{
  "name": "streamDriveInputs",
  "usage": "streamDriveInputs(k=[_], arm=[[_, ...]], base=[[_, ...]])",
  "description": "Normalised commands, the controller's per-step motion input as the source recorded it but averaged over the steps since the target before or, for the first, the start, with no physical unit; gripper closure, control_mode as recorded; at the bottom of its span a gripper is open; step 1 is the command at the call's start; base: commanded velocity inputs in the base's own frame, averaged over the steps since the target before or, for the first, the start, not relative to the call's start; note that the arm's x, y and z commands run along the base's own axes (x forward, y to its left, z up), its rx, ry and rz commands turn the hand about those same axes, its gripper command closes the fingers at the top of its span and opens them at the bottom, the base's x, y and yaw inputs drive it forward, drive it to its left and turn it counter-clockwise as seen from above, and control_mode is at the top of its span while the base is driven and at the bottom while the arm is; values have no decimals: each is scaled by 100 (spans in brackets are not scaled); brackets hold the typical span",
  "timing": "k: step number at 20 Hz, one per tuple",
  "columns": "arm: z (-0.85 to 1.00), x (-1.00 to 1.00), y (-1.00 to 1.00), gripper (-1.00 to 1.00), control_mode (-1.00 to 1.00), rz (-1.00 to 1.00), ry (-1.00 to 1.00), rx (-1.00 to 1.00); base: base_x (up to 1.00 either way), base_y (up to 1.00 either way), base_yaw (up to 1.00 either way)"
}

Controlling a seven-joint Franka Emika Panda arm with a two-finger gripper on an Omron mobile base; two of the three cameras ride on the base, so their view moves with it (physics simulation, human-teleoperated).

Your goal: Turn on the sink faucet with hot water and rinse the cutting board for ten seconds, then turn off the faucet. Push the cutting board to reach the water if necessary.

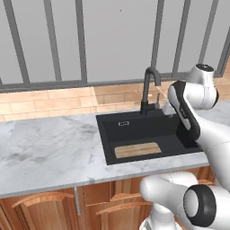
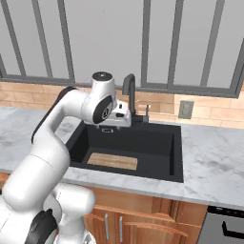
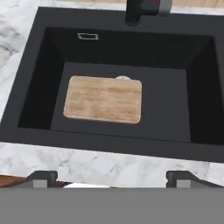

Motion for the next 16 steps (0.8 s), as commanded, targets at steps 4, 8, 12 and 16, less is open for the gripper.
streamDriveInputs(k=[4,8,12,16], arm=[[-8,1,-65,-100,-100,1,-19,14],[-2,0,-52,-100,-100,5,-34,16],[-1,1,-48,-100,-100,7,-36,16],[0,7,-40,-100,-100,8,-35,14]], base=[[0,0,0],[0,0,0],[0,0,0],[0,0,0]])
